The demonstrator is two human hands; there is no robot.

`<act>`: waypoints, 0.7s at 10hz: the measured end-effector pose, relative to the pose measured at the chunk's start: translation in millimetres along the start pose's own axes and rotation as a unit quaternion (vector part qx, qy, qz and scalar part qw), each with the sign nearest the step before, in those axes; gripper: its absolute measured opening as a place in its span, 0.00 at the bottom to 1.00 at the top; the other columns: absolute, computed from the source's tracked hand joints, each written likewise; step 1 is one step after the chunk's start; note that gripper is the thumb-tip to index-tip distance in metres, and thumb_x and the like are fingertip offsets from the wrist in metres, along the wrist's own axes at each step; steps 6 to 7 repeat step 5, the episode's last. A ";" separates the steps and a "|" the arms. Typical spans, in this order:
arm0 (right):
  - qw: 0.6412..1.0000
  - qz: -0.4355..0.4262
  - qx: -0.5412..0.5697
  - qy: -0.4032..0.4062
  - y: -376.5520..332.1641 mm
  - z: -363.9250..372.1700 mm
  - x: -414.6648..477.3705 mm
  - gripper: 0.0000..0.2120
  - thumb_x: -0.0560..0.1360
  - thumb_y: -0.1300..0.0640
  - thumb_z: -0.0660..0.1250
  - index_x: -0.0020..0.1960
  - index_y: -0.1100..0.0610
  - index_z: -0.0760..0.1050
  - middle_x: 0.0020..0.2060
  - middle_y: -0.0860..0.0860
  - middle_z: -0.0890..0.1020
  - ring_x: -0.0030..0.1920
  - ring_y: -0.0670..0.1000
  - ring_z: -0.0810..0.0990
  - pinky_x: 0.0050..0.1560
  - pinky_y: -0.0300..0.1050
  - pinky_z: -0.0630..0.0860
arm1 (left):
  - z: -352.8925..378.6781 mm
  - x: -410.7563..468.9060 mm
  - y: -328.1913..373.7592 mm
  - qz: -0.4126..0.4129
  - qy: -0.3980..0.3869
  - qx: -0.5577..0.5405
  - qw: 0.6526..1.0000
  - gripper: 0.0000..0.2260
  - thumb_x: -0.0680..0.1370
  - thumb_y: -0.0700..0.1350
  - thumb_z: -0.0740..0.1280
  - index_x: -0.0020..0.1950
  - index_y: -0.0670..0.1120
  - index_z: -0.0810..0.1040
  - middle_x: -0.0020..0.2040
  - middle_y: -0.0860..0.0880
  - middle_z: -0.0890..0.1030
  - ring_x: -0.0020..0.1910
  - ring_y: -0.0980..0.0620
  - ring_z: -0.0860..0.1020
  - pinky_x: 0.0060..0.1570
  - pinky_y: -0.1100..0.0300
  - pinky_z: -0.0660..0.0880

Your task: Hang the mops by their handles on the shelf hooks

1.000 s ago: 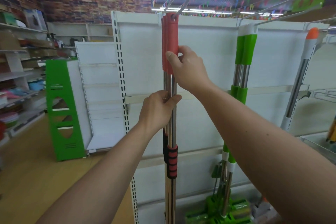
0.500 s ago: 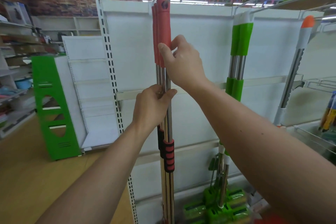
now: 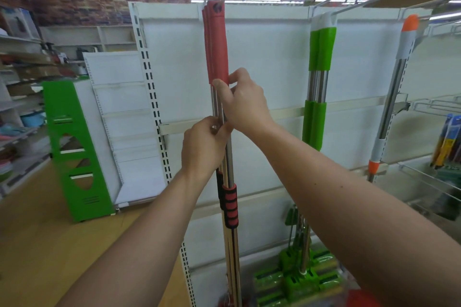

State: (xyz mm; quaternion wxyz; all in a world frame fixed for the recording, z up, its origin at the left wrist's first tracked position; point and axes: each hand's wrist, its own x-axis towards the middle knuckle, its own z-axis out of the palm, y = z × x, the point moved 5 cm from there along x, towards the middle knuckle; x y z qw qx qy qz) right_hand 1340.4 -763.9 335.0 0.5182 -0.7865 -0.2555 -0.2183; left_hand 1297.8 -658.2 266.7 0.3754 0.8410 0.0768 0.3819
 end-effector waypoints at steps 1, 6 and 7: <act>0.999 0.026 0.018 -0.018 11.7 3.6 -14.9 0.15 0.83 0.42 0.62 0.60 0.53 0.73 0.44 0.53 0.84 0.46 0.57 0.84 0.52 0.58 0.81 | 1.3 -10.9 -3.3 -0.006 -0.003 0.027 1.000 0.16 0.80 0.59 0.65 0.49 0.47 0.82 0.38 0.50 0.84 0.40 0.46 0.82 0.43 0.51 0.77; 0.947 0.207 -0.053 -0.239 113.0 12.7 -119.6 0.14 0.81 0.51 0.69 0.56 0.62 0.82 0.51 0.59 0.88 0.51 0.59 0.88 0.48 0.54 0.84 | 29.2 -160.0 -109.6 -0.103 -0.174 0.218 0.955 0.15 0.80 0.59 0.64 0.67 0.62 0.72 0.51 0.59 0.79 0.51 0.54 0.81 0.50 0.54 0.80; 0.947 0.207 -0.053 -0.239 113.0 12.7 -119.6 0.14 0.81 0.51 0.69 0.56 0.62 0.82 0.51 0.59 0.88 0.51 0.59 0.88 0.48 0.54 0.84 | 29.2 -160.0 -109.6 -0.103 -0.174 0.218 0.955 0.15 0.80 0.59 0.64 0.67 0.62 0.72 0.51 0.59 0.79 0.51 0.54 0.81 0.50 0.54 0.80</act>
